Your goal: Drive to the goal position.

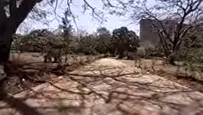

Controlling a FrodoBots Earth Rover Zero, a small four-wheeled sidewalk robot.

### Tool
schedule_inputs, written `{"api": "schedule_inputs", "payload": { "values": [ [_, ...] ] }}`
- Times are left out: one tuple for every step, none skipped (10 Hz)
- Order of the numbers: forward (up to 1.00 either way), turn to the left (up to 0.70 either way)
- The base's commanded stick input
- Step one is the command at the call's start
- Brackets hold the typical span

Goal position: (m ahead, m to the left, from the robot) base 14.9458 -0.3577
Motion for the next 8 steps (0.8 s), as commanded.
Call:
{"api": "schedule_inputs", "payload": {
  "values": [
    [-0.68, 0.0],
    [-0.68, 0.0],
    [-0.65, 0.0],
    [-0.65, 0.0],
    [-0.2, 0.0],
    [0.41, 0.0],
    [0.7, 0.0],
    [0.7, 0.0]
  ]
}}
